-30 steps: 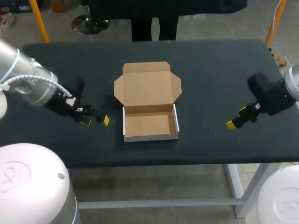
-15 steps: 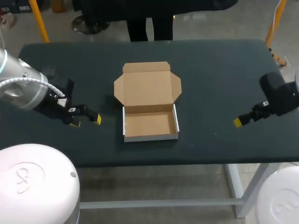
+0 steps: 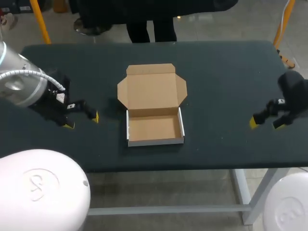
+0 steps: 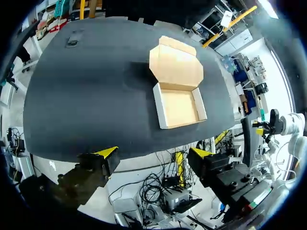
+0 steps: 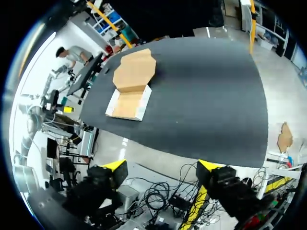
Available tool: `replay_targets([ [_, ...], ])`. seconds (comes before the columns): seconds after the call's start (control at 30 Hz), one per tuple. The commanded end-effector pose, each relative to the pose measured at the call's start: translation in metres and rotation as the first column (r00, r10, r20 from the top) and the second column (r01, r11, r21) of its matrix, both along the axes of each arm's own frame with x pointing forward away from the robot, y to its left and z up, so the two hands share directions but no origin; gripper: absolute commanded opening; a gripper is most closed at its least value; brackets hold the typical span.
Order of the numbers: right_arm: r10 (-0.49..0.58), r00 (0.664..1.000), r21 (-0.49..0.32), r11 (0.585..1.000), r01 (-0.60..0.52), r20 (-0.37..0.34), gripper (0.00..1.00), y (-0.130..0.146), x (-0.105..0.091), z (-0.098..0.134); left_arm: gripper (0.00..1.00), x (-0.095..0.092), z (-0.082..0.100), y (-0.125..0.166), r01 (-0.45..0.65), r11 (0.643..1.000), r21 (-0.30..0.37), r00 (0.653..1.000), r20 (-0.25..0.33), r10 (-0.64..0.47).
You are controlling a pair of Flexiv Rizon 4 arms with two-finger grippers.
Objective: Assemble the packaging by folding the flat box into shape, placing the metal phone stand inside, and closing the box properly
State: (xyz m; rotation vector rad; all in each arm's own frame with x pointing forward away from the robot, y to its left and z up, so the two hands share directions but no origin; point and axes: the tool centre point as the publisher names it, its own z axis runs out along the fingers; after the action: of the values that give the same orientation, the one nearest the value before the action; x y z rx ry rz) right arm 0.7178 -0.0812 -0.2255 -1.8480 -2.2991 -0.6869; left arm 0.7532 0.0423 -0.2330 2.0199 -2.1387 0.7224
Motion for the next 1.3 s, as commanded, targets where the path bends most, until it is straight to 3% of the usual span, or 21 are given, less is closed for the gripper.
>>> replay_targets([
  [0.03,-0.022,0.999,-0.021,1.0,0.021,-0.029,1.0,-0.004,0.002,0.009,1.0,0.003,0.013,-0.001,-0.024,0.997,0.068,0.999,-0.021,0.025],
  [0.4,-0.088,0.994,-0.076,0.994,0.083,-0.059,1.0,-0.011,0.0,0.024,1.0,0.005,0.035,0.012,-0.098,0.99,0.103,0.992,-0.071,0.106],
  [0.77,-0.123,0.99,-0.081,0.99,0.116,-0.075,1.0,-0.014,0.003,0.025,1.0,0.007,0.039,0.021,-0.132,0.986,0.103,0.986,-0.093,0.141],
  [1.03,-0.123,0.99,-0.081,0.99,0.116,-0.075,1.0,-0.014,0.003,0.025,1.0,0.013,0.028,0.028,-0.137,0.985,0.107,0.984,-0.1,0.147],
  [1.3,-0.123,0.99,-0.081,0.99,0.116,-0.075,1.0,-0.014,0.003,0.025,1.0,0.038,0.005,0.038,-0.137,0.983,0.123,0.982,-0.113,0.151],
])
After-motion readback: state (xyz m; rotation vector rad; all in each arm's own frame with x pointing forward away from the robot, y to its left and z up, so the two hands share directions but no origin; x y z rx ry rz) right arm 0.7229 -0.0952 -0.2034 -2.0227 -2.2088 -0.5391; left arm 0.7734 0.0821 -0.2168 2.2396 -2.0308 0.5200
